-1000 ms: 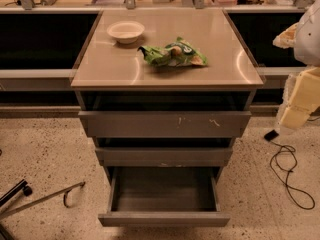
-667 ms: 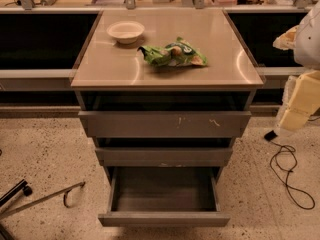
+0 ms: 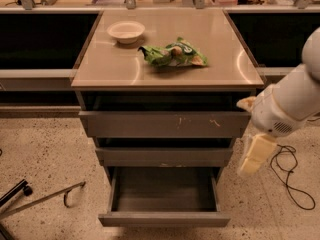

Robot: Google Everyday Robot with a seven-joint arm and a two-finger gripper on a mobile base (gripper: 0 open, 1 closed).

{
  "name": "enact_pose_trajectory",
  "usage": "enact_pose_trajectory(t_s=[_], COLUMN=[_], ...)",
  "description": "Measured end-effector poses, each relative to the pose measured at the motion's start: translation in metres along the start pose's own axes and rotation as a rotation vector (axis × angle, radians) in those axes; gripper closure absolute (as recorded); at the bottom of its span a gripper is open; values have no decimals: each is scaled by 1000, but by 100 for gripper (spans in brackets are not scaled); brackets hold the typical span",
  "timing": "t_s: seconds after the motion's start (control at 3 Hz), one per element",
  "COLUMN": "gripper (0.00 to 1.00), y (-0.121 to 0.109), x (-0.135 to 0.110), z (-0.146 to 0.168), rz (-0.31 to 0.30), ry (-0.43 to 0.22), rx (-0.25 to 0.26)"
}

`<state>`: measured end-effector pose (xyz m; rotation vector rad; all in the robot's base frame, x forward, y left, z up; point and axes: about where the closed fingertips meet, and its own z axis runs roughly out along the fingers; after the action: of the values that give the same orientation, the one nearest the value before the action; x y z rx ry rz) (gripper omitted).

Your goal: Close bottom drawer

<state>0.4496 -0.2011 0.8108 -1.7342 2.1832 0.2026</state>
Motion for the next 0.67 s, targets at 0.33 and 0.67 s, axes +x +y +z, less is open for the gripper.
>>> enact_pose_trajectory(t_s=[0.33, 0.67], gripper=[0, 0], y=[10, 23], x=[25, 48], z=[94, 164], rz=[17, 37], ry=[-72, -142], rx=[-115, -226])
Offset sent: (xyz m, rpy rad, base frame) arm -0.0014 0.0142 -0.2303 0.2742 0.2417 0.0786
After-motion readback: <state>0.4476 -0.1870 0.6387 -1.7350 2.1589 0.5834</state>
